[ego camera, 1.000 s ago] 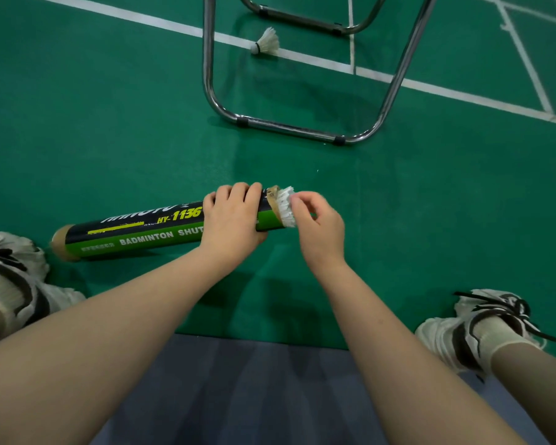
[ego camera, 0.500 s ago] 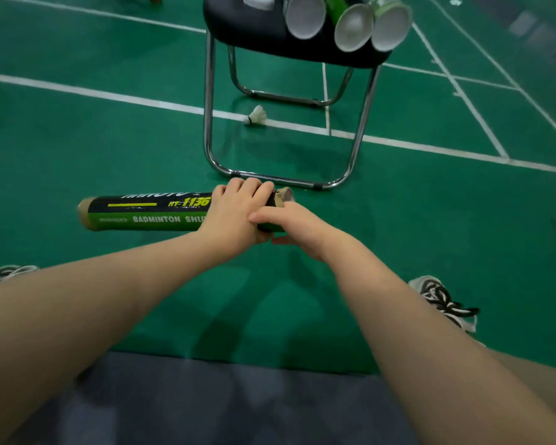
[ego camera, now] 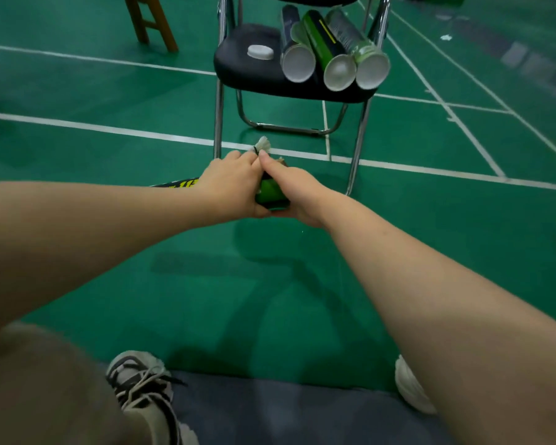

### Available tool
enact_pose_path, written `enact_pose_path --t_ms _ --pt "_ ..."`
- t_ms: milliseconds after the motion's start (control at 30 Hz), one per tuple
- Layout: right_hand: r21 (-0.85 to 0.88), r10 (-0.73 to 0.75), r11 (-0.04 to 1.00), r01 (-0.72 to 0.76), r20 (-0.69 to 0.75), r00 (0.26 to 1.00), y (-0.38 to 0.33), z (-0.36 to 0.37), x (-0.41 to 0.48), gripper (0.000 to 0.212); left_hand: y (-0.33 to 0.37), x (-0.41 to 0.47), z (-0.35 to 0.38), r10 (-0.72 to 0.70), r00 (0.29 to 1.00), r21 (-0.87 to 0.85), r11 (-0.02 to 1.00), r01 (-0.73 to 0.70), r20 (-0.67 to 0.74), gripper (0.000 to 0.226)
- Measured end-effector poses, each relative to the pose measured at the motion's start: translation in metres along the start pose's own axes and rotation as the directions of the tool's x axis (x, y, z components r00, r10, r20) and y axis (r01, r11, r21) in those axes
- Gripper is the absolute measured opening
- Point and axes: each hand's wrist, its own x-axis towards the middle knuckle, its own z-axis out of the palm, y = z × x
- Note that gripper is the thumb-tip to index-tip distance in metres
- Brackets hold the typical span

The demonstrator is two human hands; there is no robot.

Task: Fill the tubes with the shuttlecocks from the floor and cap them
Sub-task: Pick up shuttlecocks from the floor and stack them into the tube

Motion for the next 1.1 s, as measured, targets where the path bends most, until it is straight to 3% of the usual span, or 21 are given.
enact_pose_path --t_ms 133,267,467,800,933,1100 --pt "-0.019 0.021 1.000 -0.023 -0.114 0.993 -0.012 0.027 0.014 0.040 -0.025 0.007 -0.006 -0.021 0.998 0.006 1.000 0.021 0.056 0.078" --pt "-0.044 0.021 0.999 -0.030 -0.208 0.978 -0.038 0.044 0.042 0.045 -0.055 0.025 -0.016 -0.047 0.999 -0.036 0.998 0.048 0.018 0.075" --pt "-0.226 -0.068 0.974 0.007 -0.266 0.962 -0.050 0.075 0.126 0.049 -0.122 0.062 0.008 -0.101 0.995 -0.067 0.993 0.102 0.024 0.075" --pt "-0.038 0.025 0.999 -0.031 -0.148 0.989 -0.025 0.096 0.309 0.043 -0.237 0.162 0.088 -0.070 0.983 0.049 0.997 0.063 0.169 0.072" --pt "-0.080 0.010 0.996 -0.027 -0.210 0.978 -0.022 0.092 0.343 0.040 -0.256 0.194 0.106 -0.024 0.981 0.031 0.999 0.018 0.194 0.070" --pt "-0.113 0.014 0.993 -0.030 -0.146 0.989 -0.017 0.075 0.381 0.035 -0.268 0.220 0.131 -0.050 0.978 -0.028 0.998 0.057 0.201 0.065"
